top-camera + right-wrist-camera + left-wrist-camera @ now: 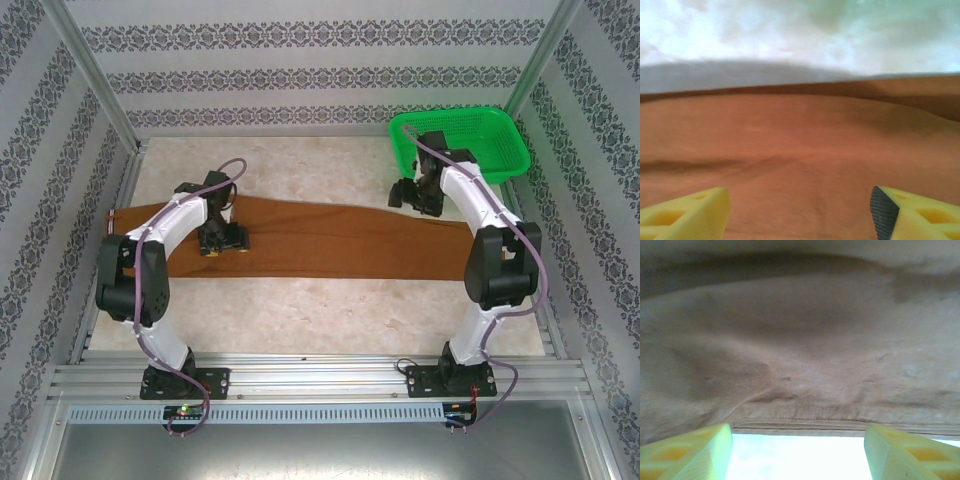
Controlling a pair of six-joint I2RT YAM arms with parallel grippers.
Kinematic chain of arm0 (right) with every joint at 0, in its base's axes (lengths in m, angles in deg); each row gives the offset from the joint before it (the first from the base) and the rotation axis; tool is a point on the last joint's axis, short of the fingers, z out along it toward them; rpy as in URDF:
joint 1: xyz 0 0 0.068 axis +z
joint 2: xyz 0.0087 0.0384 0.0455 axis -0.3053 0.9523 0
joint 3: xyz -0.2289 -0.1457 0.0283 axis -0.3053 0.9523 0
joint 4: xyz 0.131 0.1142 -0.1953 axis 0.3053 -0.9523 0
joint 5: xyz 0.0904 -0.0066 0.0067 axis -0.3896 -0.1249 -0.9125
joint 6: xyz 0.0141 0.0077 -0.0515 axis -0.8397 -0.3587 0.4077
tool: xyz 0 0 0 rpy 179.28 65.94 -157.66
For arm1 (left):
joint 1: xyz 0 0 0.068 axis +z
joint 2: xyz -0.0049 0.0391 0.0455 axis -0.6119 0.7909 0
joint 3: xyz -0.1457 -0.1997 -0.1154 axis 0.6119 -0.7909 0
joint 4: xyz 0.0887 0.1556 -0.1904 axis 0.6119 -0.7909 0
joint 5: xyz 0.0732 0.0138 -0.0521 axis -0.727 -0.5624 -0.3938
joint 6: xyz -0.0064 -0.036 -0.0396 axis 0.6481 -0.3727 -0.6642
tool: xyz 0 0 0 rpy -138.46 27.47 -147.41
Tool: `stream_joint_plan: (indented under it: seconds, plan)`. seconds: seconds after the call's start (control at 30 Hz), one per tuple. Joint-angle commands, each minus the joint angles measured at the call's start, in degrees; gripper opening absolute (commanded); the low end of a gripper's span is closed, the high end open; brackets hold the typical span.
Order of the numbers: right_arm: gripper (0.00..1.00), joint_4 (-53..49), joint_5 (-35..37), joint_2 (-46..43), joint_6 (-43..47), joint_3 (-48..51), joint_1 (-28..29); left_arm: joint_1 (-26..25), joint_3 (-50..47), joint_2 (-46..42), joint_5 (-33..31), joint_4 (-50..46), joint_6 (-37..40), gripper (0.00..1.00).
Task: Roll up the long pants
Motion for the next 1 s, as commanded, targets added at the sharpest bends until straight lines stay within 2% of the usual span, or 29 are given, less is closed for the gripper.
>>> stream_joint_plan:
  seconds: [0.0,0.07,0.23,0.37,0.5,0.53,0.7,0.83,0.97]
  plan:
    - [0.73,-2.3,-7.1,3.9,-0.7,-6.3,3.1,-0.7,-2.5,2.6,-1.2,-3.1,-0.2,0.68]
    - [0.70,-3.9,-8.9,6.4,-0.4,-9.4,5.5,-0.8,-4.2,1.9,-1.3,-2.1,-1.1,0.69]
    - [0.52,-6.3,-14.4,14.2,-0.1,-17.2,12.6,-1.5,-6.8,0.7,0.1,0.0,-3.1,0.64]
    - [0.48,-7.9,-14.8,18.4,-0.5,-22.0,17.5,-3.9,-6.5,-5.2,-1.3,-0.2,-4.4,0.61]
    - [0.07,-6.7,-17.9,21.4,-2.0,-24.6,21.2,-4.9,-6.1,-10.4,0.3,1.7,-5.9,0.56]
    - [0.05,-6.3,-18.8,22.3,-2.4,-25.2,21.8,-5.0,-6.1,-10.8,0.1,2.8,-6.2,0.56]
    - [0.05,-6.2,-20.7,27.7,-3.5,-30.9,22.9,-5.0,-3.7,-5.3,-2.9,8.5,-6.6,0.59]
    - [0.04,-8.7,-22.0,33.1,-3.9,-39.6,23.0,-5.1,-0.2,2.0,-0.9,13.5,-7.4,0.58]
    - [0.03,-10.8,-23.0,37.1,-3.9,-45.3,23.1,-5.5,2.0,5.9,-1.3,15.3,-7.1,0.58]
